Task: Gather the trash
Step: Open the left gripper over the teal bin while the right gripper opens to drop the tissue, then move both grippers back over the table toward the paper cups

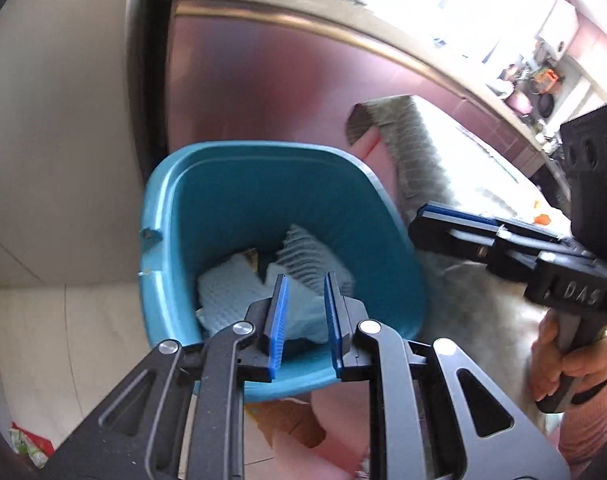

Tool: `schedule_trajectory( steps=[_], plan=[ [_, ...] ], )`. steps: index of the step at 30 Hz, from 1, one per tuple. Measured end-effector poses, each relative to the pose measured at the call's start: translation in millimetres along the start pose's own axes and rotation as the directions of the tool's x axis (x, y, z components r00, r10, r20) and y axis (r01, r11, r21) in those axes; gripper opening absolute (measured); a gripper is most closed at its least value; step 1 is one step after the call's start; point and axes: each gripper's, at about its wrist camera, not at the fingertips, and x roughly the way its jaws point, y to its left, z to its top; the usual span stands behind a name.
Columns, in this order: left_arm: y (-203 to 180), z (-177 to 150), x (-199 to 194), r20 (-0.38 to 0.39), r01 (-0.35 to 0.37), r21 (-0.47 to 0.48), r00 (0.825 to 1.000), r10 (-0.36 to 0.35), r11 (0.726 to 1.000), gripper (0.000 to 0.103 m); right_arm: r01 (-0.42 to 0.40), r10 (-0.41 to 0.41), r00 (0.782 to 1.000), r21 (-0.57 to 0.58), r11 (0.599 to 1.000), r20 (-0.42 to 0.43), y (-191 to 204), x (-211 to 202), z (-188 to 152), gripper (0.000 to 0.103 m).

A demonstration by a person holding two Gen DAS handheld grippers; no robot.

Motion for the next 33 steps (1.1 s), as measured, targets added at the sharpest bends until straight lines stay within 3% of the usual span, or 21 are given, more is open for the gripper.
schedule_trajectory(
  steps=[9,17,21,26,33],
  plan=[
    [-70,0,-33,0.078,0.149,0.122,0.984,-0.16,0.981,0.028,0.012,-0.013,0.993,0.005,1.0,0.119,-11,-78,-44,0.035],
    [-156,-11,-37,0.04,0.273,0.265,0.955,-0.294,0.925,0.03,0.088,-0.106,0.965,0.087,0.992,0.239,-42,-166,-92,0.037],
    [-199,-15,-30,0.0,0.323,0.306,0.941,-0.34,0.895,0.03,0.158,-0.199,0.935,0.159,0.975,0.295,-63,-215,-121,0.038],
    [-251,-14,-13,-0.046,0.369,0.349,0.925,-0.378,0.861,0.03,0.229,-0.318,0.881,0.271,0.935,0.351,-93,-272,-161,0.038],
    [-316,-6,20,-0.1,0.409,0.387,0.91,-0.403,0.827,0.03,0.285,-0.443,0.811,0.404,0.869,0.381,-134,-326,-203,0.038]
  ],
)
